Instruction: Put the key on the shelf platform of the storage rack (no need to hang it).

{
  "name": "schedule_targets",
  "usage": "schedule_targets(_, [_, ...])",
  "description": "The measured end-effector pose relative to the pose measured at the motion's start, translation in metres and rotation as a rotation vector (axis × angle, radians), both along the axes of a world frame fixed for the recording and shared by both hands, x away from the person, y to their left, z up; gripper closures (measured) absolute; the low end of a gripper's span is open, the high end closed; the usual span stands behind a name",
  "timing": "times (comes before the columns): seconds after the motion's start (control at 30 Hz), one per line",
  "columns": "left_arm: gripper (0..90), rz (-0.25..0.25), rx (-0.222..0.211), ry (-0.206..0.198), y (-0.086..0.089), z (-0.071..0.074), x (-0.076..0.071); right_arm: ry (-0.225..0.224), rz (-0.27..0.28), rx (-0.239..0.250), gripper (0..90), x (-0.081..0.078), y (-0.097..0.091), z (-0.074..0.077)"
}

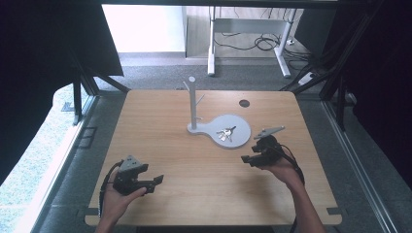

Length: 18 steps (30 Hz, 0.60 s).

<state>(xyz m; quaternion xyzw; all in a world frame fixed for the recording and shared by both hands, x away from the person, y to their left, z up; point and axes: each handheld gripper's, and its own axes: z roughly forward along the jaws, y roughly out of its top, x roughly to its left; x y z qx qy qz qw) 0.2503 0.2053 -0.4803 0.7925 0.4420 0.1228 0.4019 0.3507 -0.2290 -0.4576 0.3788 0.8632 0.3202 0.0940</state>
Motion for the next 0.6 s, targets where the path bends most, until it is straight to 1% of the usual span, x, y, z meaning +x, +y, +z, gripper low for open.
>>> schedule_targets(0.1, [25.0,-0.003,0.001,0.005,0.000,0.000,0.000,-0.001,0.009,0.043,36.4,-0.012,-0.008,-0.008])
schedule_targets(0.13, [25.1,-0.003,0.001,0.006,0.000,0.000,0.000,-0.003,0.007,0.048,36.4,-0.015,-0.010,-0.010])
schedule_targets(0.27, [25.1,-0.001,0.004,0.007,0.000,-0.001,0.000,-0.005,-0.011,0.025,35.9,-0.027,-0.018,-0.026])
schedule_targets(0.33, [25.1,0.001,0.006,0.008,-0.001,0.000,0.000,-0.001,-0.013,0.044,35.7,-0.029,-0.022,-0.032])
schedule_targets(0.4, [25.1,0.000,0.004,0.006,-0.002,0.000,0.000,-0.002,-0.033,0.056,35.5,-0.029,-0.024,-0.034])
schedule_targets(0.6, [24.8,-0.002,0.004,-0.001,-0.001,0.001,-0.001,-0.042,-0.050,0.039,32.3,-0.029,-0.020,-0.034])
